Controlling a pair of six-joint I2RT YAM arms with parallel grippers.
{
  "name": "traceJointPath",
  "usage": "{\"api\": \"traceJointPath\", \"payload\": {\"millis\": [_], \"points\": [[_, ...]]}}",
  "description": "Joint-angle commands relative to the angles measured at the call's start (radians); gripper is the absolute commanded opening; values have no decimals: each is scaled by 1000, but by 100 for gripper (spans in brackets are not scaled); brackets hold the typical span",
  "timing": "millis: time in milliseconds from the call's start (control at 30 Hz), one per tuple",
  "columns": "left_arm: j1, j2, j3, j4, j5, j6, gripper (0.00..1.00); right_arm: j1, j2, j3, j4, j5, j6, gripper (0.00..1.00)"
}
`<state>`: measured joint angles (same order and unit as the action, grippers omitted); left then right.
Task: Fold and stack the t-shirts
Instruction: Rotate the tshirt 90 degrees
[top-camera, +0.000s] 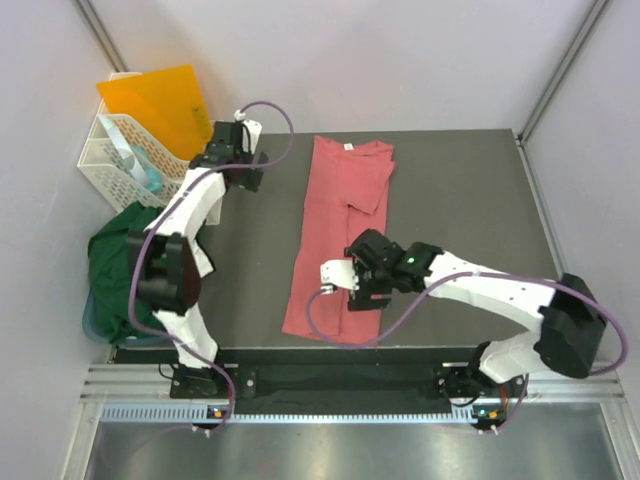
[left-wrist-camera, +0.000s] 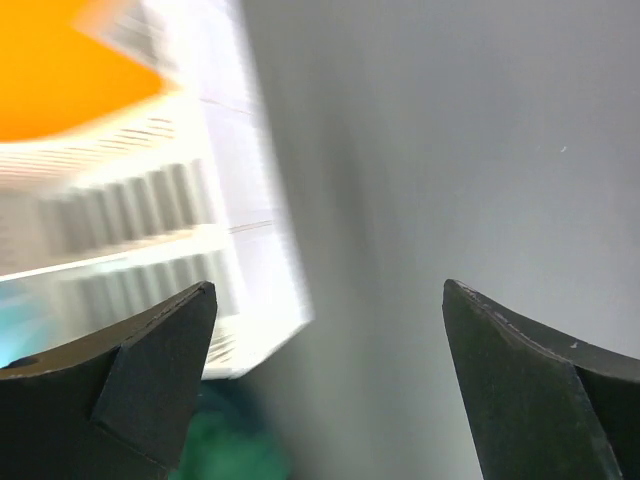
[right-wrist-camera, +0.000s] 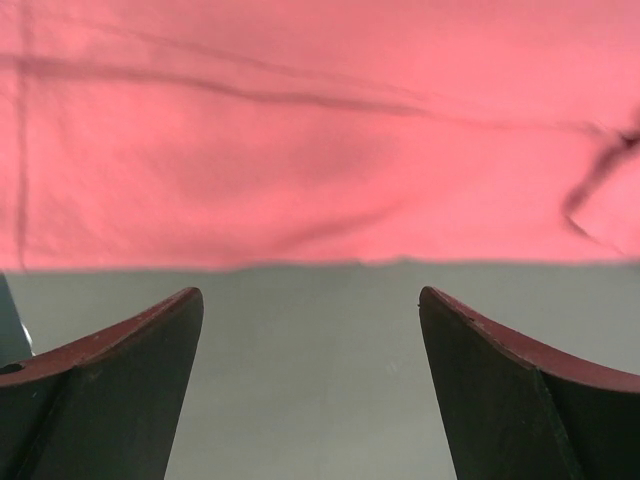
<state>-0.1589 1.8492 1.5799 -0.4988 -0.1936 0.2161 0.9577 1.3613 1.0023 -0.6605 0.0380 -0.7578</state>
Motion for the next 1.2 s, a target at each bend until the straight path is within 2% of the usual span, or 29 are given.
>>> {"api": "traceJointPath", "payload": {"millis": [0,133,367,433,533,600,700,833,900,1067,1167], "points": [[-4,-217,-32,-81,-66,276,99,65,120,56,111,-64,73,88],[-2,-369,-75,-173,-50,348,99,110,206,116,139,-96,138,87],[-2,-583,-260,-121,-12,492,99,230,142,23,208,-41,137,87],[-2,-681,-386,-87,77,563,99,233,111,-27,210,15,130,87],[-2,-832,-596,2,225,672,99,234,-20,-120,213,77,114,89],[-4,-951,-754,44,348,758,99,234,-79,-181,187,80,106,89],[-17,-1074,-910,48,450,848,99,227,-120,-231,112,97,104,91],[-48,-1157,-1041,60,538,953,99,225,-155,-277,84,92,22,95],[-48,-1186,-1099,77,572,1031,99,234,-197,-290,91,82,-52,100],[-63,-1170,-1149,104,709,1164,99,253,-294,-312,136,77,-193,100],[-96,-1156,-1196,143,740,1235,99,271,-315,-344,171,98,-235,97]]}}
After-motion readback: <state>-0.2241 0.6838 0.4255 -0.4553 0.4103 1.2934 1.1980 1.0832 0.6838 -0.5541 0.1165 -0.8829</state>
